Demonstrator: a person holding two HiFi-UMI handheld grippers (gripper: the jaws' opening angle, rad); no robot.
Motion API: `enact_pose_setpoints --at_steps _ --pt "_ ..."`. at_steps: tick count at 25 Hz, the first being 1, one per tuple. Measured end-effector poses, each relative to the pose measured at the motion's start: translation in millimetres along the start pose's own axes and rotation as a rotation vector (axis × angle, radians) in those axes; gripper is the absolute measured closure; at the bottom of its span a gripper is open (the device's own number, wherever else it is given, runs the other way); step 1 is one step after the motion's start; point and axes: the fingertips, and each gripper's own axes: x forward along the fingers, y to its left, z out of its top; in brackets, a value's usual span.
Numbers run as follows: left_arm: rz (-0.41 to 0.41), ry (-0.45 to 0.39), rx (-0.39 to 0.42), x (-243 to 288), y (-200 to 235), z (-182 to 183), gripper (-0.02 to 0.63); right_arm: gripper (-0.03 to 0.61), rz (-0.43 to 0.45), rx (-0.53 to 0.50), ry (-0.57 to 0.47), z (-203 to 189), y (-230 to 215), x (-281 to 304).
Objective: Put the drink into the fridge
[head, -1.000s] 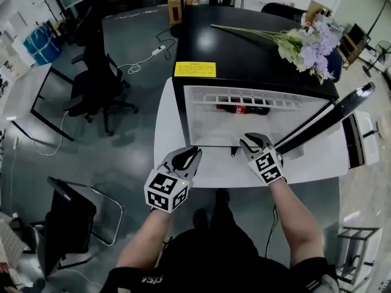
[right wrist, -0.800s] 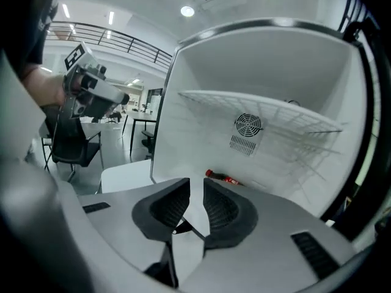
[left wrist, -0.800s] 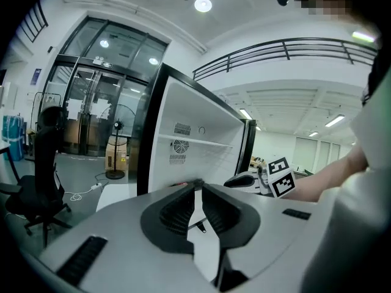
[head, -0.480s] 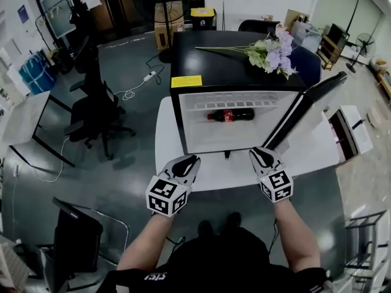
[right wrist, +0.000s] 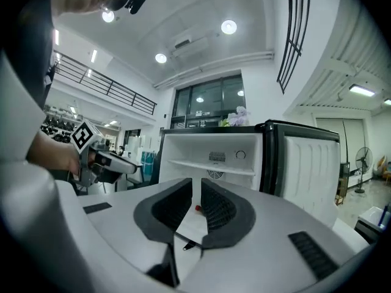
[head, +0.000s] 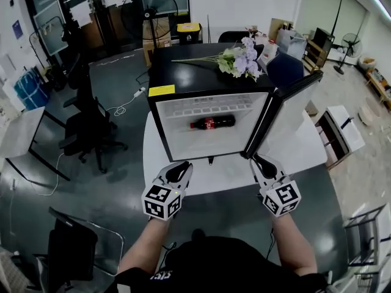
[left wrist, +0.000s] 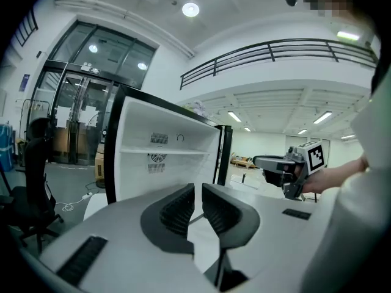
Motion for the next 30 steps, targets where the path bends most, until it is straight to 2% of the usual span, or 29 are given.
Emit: enact_pose_setpoints --at_steps 4,6,10,13,16,21,26,30 --pt "0.009 -0.008 0.001 6.8 -38.4 4.4 0.561 0.540 0.011 0.075 -0.062 -0.6 -11.0 -45.1" --pt "0.015 -0.008 -0.001 7.2 -62.1 3.8 0.561 0.561 0.011 0.081 -0.097 2.6 -14.2 -71.8" --pt "0.049 0.005 0.014 7.8 -101.0 -1.8 0.565 0.562 0.016 0.102 -0.153 8.0 -29.7 -122.3" --pt "0.087 0.015 0.019 3.2 -125.4 -13.1 0.566 0.563 0.060 0.154 -0.170 2.3 -40.0 -150.8" --pt "0.121 0.023 0.011 -5.3 -142.3 -27.9 0.569 0.565 0.134 0.150 -0.162 -4.5 -38.1 -167.7" --pt "0.151 0.014 0.007 -17.3 -133.7 -26.5 0.571 0.565 0.185 0.183 -0.177 -0.4 -24.4 -169.6" --pt "0.137 -0.036 0.055 -23.5 -113.4 3.7 0.571 0.566 0.138 0.158 -0.204 24.0 -27.7 -159.9" --pt "0.143 -0.068 0.089 -34.6 -90.8 22.4 0.571 0.566 0.124 0.099 -0.198 40.3 -13.9 -139.1"
